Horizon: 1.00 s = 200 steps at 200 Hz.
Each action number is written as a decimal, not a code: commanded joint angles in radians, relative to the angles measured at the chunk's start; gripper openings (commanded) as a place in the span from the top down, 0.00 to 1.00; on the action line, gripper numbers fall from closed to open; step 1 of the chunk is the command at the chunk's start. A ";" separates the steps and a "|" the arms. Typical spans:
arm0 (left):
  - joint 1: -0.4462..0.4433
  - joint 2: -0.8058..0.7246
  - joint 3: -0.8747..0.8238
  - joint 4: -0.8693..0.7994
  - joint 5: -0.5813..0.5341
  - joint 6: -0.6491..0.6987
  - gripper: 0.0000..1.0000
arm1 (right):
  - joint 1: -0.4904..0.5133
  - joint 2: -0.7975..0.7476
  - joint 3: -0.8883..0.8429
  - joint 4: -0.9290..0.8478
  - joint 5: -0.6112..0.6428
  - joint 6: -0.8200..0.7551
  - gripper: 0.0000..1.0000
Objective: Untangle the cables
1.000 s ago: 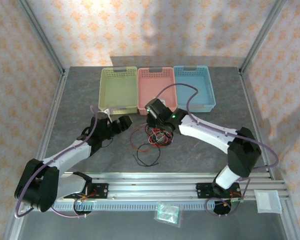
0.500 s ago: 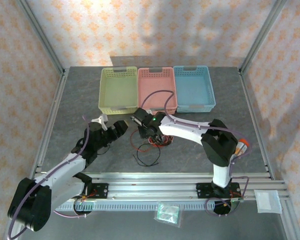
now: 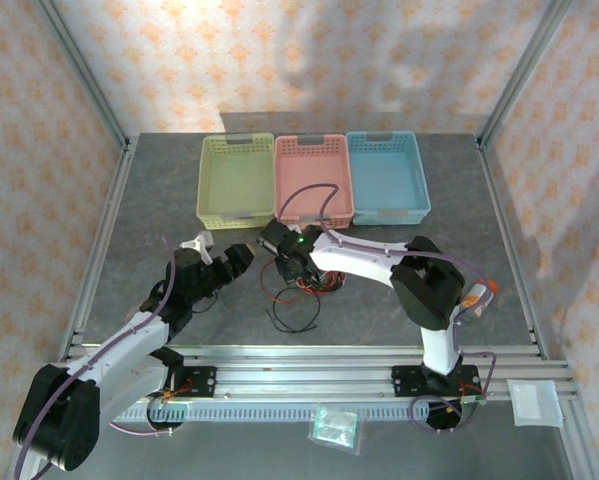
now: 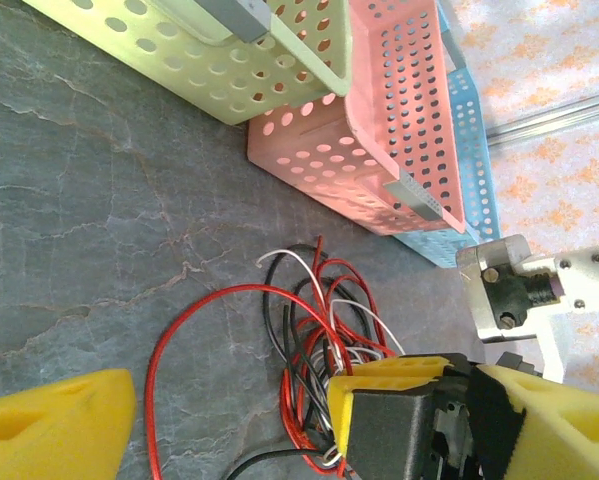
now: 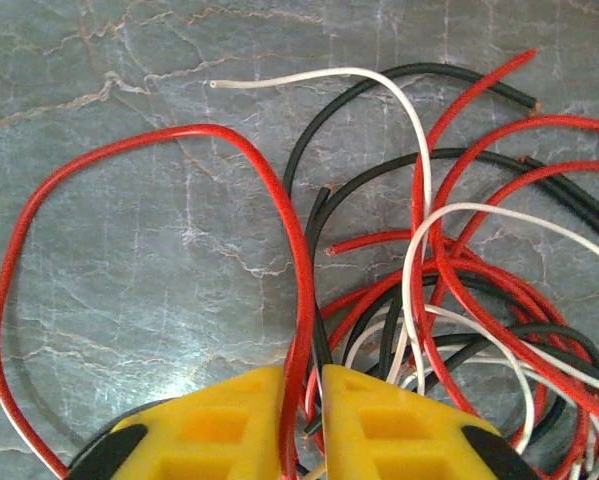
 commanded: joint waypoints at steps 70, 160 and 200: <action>-0.094 0.047 0.046 0.027 -0.032 0.035 0.12 | -0.001 -0.171 0.001 0.033 0.030 0.035 1.00; -0.249 0.242 0.144 0.128 -0.081 0.043 0.12 | -0.131 -0.473 -0.211 0.266 -0.203 0.069 1.00; -0.279 0.318 0.218 0.078 -0.169 0.052 0.04 | -0.153 -0.562 -0.247 0.316 -0.235 0.058 1.00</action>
